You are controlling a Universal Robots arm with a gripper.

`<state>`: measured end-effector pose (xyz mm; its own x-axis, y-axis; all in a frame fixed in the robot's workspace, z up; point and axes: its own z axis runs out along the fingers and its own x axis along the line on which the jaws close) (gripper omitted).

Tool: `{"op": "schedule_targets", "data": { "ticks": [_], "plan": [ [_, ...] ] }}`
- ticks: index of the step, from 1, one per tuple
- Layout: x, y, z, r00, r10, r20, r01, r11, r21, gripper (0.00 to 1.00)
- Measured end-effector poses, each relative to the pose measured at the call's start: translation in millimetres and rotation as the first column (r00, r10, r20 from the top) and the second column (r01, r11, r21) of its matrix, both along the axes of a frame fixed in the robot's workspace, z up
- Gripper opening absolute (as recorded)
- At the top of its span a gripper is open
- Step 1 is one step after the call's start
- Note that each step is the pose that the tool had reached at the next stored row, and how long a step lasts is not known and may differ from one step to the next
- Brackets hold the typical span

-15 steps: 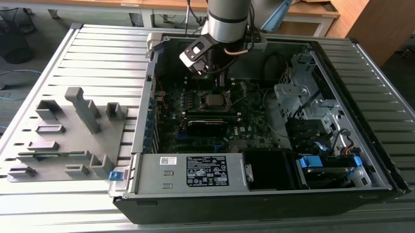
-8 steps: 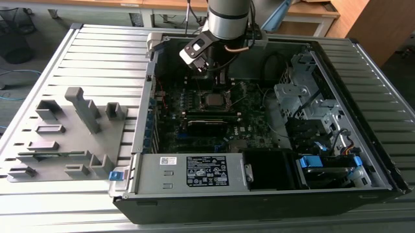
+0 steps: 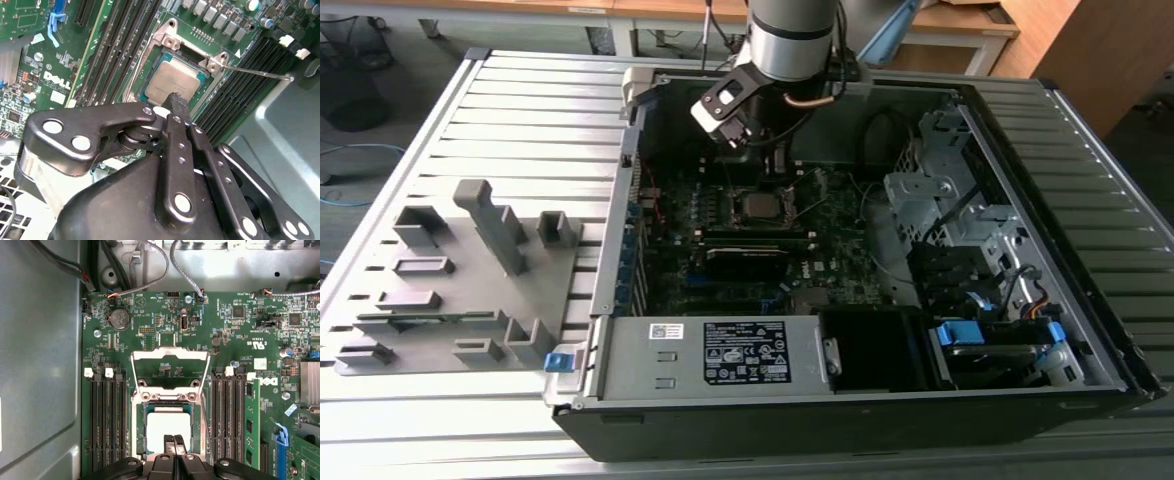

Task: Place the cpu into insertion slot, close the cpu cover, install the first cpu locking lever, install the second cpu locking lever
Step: 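Close the cpu cover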

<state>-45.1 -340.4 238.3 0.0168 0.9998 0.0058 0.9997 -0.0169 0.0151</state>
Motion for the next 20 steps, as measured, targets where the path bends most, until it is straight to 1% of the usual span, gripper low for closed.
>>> {"op": "schedule_targets", "data": {
  "ticks": [2,5,7,9,16,20],
  "plan": [
    [2.0,0.0,0.0,1.0000,0.000,0.0001,0.000,1.0000,0.0001,0.10],
    [2.0,0.0,0.0,1.0000,0.000,0.0002,0.000,1.0000,0.0003,0.10],
    [2.1,0.0,1.4,1.0000,0.000,0.0000,0.000,1.0000,-0.0001,0.10],
    [2.1,0.0,4.0,1.0000,0.000,0.0001,0.000,1.0000,0.0001,0.10],
    [2.1,0.0,18.6,1.0000,0.000,0.0001,0.000,1.0000,0.0001,0.10],
    [2.1,0.1,19.8,1.0000,0.000,0.0004,0.000,1.0000,0.0005,0.10]
  ]
}}
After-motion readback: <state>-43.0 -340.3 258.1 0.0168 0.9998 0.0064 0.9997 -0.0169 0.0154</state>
